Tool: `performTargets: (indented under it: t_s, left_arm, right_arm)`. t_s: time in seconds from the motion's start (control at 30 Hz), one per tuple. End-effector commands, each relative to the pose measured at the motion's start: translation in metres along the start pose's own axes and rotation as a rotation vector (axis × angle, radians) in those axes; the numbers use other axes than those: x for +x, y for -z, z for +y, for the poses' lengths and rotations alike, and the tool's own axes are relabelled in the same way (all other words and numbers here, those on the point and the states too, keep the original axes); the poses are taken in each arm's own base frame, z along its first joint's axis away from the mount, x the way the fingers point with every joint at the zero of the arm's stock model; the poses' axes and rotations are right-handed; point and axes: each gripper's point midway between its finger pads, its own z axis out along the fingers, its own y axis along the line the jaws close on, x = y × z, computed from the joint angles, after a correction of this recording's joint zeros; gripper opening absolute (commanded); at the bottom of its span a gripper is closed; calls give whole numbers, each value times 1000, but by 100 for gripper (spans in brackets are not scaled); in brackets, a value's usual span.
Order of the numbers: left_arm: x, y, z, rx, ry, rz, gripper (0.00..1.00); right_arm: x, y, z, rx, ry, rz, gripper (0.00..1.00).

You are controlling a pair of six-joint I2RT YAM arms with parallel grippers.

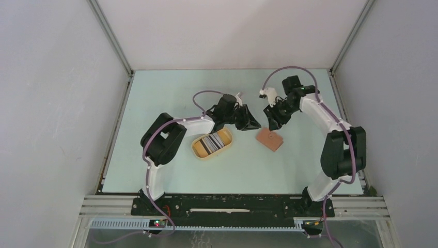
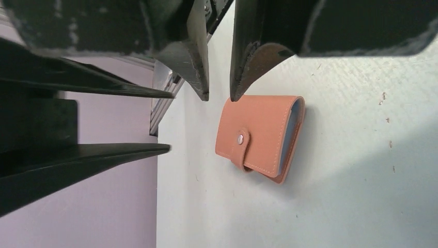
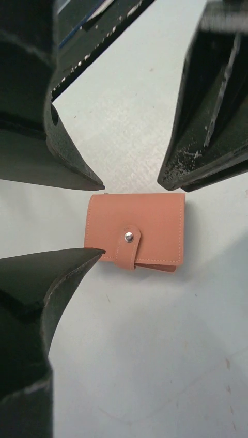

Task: Put the credit cards into the card holder
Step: Reset both arms

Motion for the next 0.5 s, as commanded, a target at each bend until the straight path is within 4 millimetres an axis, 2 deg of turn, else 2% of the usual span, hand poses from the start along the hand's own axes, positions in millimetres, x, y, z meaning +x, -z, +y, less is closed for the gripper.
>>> performTargets:
  t_s: [0.0,0.1,0.17,0.3,0.37,0.47]
  left_arm:
    - [-18,22,-34,29,-129,-72,27]
    - [-26,40,-45,2,-220,-115,28]
    - [-31,61,-59,-11,-309,-156,30]
    - [-40,118,-87,-61,-530,-260,35]
    - [-48,152,-96,-114,-614,-341,43]
    - [-60,202,-107,-193,-685,-463,66]
  right_arm:
    - [-27,43,17,-69,-22,-180,54]
    - [-40,75,15,-60,-49,-314,55]
    - [-48,100,10,-20,-61,-397,57]
    - [-54,158,-11,101,-107,-526,62]
    - [-55,186,-19,147,-129,-588,67]
    - [-57,221,-27,213,-141,-645,77]
